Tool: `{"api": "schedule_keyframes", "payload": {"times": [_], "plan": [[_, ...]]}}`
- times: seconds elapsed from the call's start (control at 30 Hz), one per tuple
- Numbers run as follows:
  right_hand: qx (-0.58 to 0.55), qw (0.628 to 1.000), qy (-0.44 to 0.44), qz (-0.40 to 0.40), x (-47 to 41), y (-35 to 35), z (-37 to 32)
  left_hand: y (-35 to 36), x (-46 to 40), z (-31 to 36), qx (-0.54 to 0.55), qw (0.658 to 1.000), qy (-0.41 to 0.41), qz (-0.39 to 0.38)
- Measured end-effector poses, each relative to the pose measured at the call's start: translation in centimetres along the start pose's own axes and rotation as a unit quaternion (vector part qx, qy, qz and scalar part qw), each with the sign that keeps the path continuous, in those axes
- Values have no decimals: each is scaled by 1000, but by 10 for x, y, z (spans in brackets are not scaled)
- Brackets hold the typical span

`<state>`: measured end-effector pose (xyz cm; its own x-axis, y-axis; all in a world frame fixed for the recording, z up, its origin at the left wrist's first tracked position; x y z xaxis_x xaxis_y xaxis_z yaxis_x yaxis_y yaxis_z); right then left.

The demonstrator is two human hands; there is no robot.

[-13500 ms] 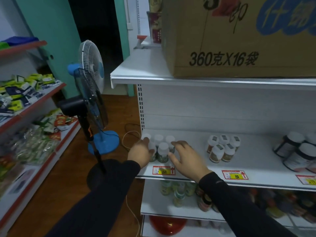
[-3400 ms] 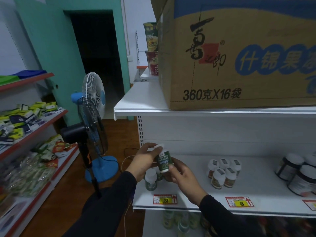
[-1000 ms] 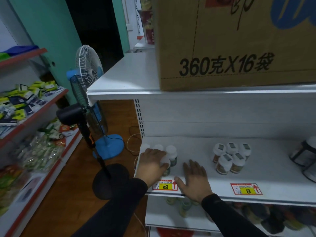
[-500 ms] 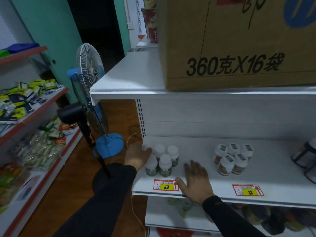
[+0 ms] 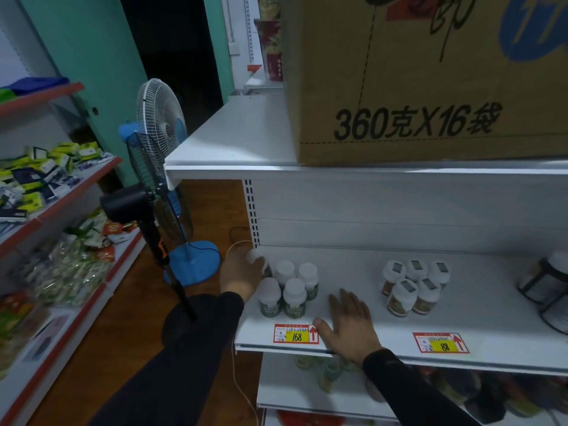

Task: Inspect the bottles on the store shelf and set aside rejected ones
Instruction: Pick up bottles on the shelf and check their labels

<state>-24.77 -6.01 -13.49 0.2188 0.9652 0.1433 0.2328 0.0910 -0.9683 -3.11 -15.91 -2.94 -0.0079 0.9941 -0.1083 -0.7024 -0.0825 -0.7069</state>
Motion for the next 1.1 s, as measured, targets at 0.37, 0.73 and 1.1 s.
{"api": "schedule_keyframes", "payload": {"times": [0.37, 0.73, 1.1], "plan": [[-225, 968, -22, 105, 15, -70, -23, -48, 19, 30, 151, 983, 68, 84], [-417, 903, -78, 67, 43, -107, -55, -43, 37, 57, 272, 959, 72, -28], [-488, 866, -104, 44, 58, -113, -54, -27, 52, 73, 301, 944, 100, -94]]}}
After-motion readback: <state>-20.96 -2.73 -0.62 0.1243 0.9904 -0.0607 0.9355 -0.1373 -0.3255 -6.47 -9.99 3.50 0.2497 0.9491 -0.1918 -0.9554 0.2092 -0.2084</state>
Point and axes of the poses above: each hand's wrist, its own x-axis away from the middle knuckle, its own y-axis out of the palm, z = x × y, the point moved 2 cm from there along -x, towards the middle knuckle, and after that the axes turned 8 degrees about y, right-handed, at the moved point
